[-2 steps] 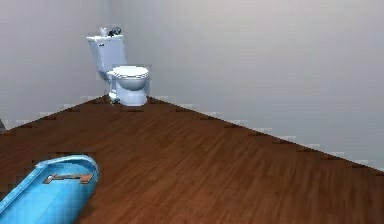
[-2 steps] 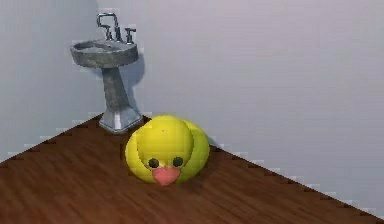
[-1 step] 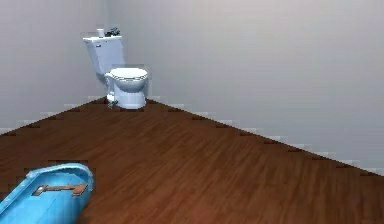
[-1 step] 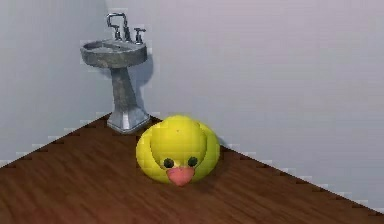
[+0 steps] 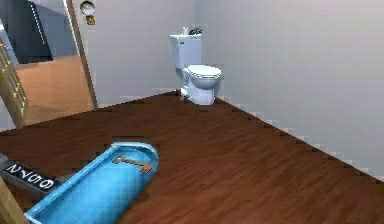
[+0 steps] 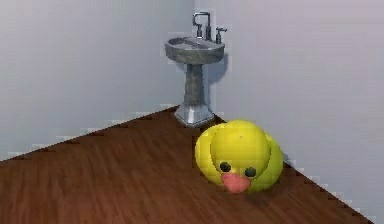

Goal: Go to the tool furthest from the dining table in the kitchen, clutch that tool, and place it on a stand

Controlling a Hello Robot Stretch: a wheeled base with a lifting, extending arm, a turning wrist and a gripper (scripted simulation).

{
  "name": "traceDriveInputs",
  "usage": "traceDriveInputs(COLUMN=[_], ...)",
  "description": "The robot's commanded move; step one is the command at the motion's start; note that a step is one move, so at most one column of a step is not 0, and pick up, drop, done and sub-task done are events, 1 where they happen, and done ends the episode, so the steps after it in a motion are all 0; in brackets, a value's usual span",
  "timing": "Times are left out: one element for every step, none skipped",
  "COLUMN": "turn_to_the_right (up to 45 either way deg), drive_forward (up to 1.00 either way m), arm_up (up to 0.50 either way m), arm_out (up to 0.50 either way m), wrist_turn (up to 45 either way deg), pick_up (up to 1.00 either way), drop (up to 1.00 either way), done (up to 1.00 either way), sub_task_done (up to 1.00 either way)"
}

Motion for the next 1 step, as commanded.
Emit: traceDriveInputs(turn_to_the_right=[0.0], drive_forward=[0.90], arm_up=[0.00], arm_out=[0.00], wrist_turn=[0.0], pick_up=[0.00], drop=[0.00], done=[0.00], sub_task_done=[0.00])
